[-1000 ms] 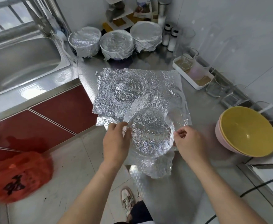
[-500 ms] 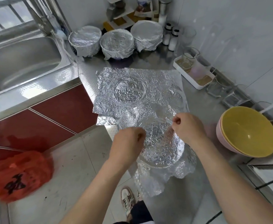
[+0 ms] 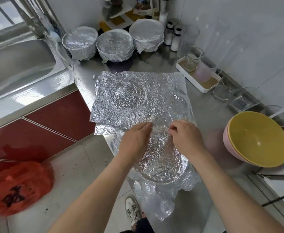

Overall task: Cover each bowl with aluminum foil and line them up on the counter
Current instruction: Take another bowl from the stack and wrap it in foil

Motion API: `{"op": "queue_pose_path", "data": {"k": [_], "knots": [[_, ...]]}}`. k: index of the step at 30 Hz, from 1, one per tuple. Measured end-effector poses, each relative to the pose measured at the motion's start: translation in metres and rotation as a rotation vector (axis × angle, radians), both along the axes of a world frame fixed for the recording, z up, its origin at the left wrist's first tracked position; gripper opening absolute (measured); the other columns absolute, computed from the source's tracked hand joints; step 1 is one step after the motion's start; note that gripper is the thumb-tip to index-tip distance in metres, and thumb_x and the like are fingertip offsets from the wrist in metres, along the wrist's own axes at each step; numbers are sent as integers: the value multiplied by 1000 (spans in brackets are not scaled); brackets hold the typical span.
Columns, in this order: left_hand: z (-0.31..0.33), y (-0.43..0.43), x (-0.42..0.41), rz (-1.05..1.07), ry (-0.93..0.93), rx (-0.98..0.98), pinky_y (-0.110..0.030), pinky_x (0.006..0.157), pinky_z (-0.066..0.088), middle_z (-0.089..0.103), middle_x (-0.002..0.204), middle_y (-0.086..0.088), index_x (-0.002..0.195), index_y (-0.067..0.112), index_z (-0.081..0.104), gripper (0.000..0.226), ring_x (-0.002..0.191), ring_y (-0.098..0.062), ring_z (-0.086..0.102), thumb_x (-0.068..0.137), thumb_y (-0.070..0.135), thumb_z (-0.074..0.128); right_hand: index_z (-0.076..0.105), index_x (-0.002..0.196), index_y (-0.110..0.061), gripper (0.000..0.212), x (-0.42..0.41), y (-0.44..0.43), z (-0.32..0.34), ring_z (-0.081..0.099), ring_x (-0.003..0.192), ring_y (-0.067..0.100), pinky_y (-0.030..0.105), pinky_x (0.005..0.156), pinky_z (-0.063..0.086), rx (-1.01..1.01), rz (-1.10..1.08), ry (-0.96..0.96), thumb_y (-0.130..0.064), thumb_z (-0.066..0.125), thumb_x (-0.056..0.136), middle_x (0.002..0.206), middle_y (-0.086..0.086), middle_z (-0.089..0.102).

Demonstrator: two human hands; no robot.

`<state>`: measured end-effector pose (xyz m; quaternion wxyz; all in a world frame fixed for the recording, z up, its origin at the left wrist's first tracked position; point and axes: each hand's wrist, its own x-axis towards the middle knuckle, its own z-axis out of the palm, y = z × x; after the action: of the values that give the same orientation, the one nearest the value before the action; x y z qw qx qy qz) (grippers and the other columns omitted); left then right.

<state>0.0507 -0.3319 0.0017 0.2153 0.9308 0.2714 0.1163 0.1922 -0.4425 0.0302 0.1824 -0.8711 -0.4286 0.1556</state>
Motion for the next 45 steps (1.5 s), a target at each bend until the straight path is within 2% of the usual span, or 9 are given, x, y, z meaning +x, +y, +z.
{"op": "queue_pose_path", "data": {"k": [3, 7, 11, 14, 19, 23, 29, 38, 45], "knots": [[6, 1, -3, -2, -26, 51, -37, 90, 53, 67, 122, -5, 123, 11, 65, 30, 110, -25, 63, 101, 25, 51, 67, 93, -15, 9, -1, 3, -1, 53, 80, 14, 27, 70, 41, -7, 19, -9, -19, 58, 95, 91, -2, 63], [14, 4, 1, -28, -107, 138, -32, 64, 52, 71, 100, -4, 108, 11, 73, 22, 89, -25, 62, 91, 21, 64, 65, 93, -15, 8, -8, 12, 0, 51, 83, 16, 30, 71, 43, -10, 57, -30, -18, 58, 95, 92, -3, 59], [9, 18, -2, -49, -80, 101, -33, 54, 53, 67, 85, -1, 96, 13, 74, 18, 78, -21, 58, 89, 25, 62, 64, 96, -16, 6, -17, 26, 2, 49, 87, 15, 28, 69, 34, -12, 77, -29, -16, 58, 94, 92, -6, 55], [4, 26, -7, -48, -63, 50, -34, 55, 52, 67, 84, -1, 95, 12, 75, 18, 78, -20, 56, 90, 25, 63, 63, 106, -19, 15, -19, 30, 4, 47, 86, 11, 24, 68, 31, -31, 38, -12, -12, 59, 93, 93, -9, 51], [8, 23, -7, -1, -68, 32, -30, 59, 50, 67, 86, 1, 95, 14, 75, 27, 79, -17, 55, 92, 31, 55, 65, 116, -23, 23, -18, 27, 8, 52, 90, 13, 28, 75, 44, 24, 69, -17, -27, 59, 94, 101, -4, 57], [9, 19, -3, 37, -67, 27, -36, 61, 54, 67, 88, 0, 96, 14, 74, 24, 81, -18, 56, 93, 31, 58, 67, 117, -16, 27, -18, 33, 6, 53, 99, 14, 23, 80, 38, 67, 126, 4, -26, 60, 93, 109, -1, 63], [8, 17, -1, 82, -70, -27, -37, 67, 53, 68, 89, -2, 99, 11, 75, 21, 79, -21, 57, 95, 25, 59, 69, 112, -14, 23, -19, 41, 0, 55, 95, 17, 32, 85, 46, 66, 164, -5, -24, 60, 94, 104, 1, 66], [12, 24, 7, 42, -44, -116, -38, 74, 48, 66, 89, -8, 97, 8, 74, 17, 81, -25, 58, 94, 17, 60, 69, 95, -11, 11, -15, 50, -2, 47, 84, 16, 28, 73, 36, 39, 215, -17, -19, 64, 91, 93, 2, 63], [15, 34, 13, -56, -73, -45, -39, 66, 52, 68, 83, -8, 91, 7, 76, 9, 78, -28, 60, 85, 7, 68, 68, 88, -13, 4, -18, 46, -3, 50, 77, 15, 29, 67, 38, 66, 74, -11, -14, 65, 89, 84, -4, 56]]}}
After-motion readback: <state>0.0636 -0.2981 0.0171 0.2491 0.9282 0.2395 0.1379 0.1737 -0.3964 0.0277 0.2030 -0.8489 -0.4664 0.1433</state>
